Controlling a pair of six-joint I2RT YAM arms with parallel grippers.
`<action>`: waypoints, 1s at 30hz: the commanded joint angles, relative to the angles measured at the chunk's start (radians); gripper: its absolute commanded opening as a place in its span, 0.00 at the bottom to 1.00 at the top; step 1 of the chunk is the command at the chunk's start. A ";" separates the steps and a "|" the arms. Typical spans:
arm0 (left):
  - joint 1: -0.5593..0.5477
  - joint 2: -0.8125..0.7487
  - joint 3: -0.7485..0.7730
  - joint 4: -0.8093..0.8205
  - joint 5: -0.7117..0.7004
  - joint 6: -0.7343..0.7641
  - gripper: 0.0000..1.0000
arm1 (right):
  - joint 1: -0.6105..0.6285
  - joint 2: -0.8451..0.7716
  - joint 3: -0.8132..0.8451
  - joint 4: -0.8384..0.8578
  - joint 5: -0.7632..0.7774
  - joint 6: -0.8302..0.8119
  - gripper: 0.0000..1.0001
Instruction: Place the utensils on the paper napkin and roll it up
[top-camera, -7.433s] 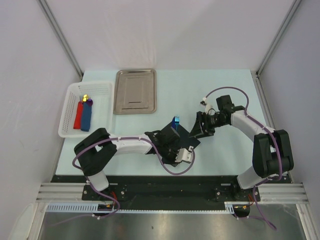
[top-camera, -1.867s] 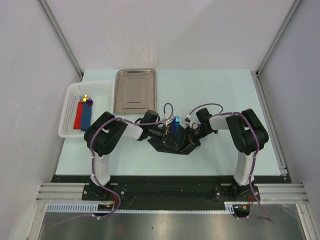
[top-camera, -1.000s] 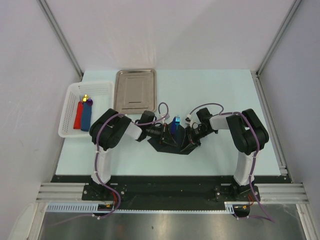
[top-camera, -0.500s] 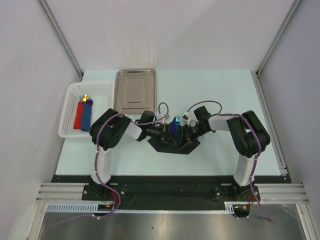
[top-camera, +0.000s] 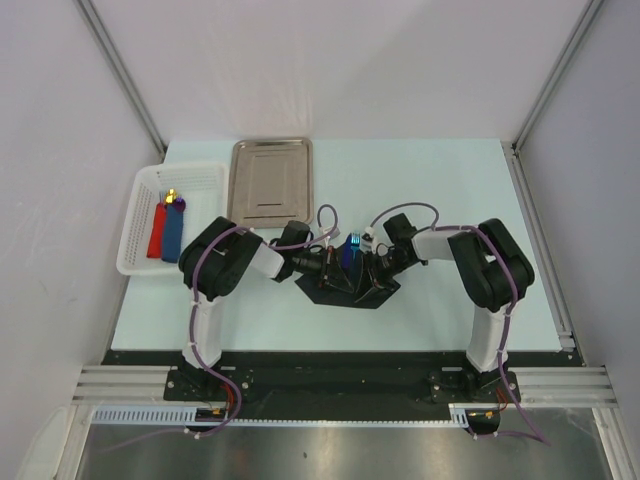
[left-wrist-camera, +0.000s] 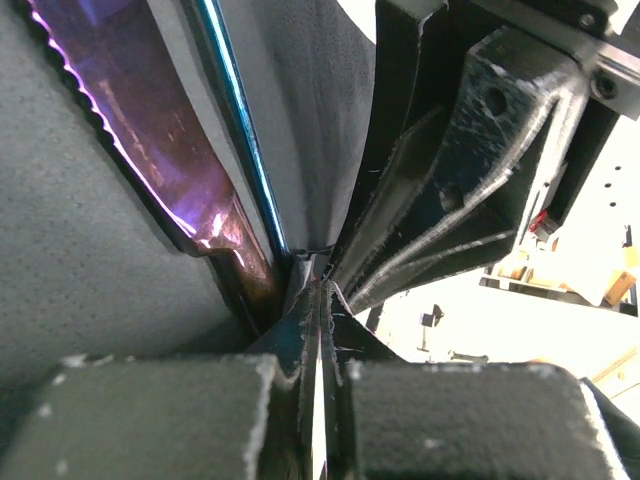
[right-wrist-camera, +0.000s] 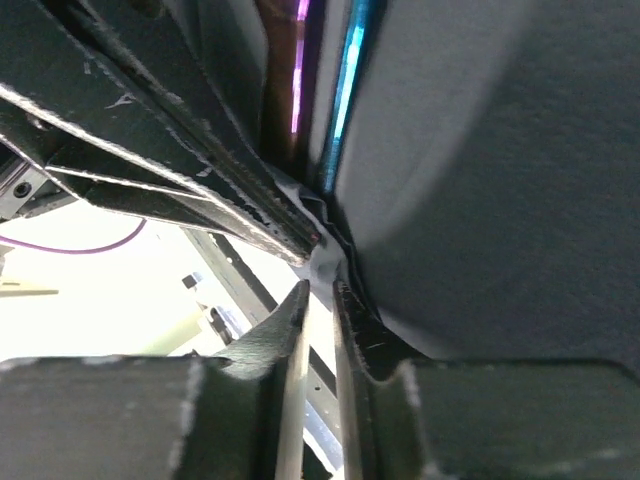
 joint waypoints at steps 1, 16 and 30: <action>0.020 0.018 0.008 -0.048 -0.026 0.065 0.00 | -0.001 -0.017 0.040 -0.066 0.087 -0.067 0.22; 0.020 0.030 0.020 -0.054 -0.034 0.077 0.00 | -0.254 -0.261 0.023 -0.311 0.222 -0.167 0.76; 0.019 0.027 0.022 -0.066 -0.040 0.095 0.00 | -0.257 -0.013 -0.012 -0.132 0.106 -0.086 0.72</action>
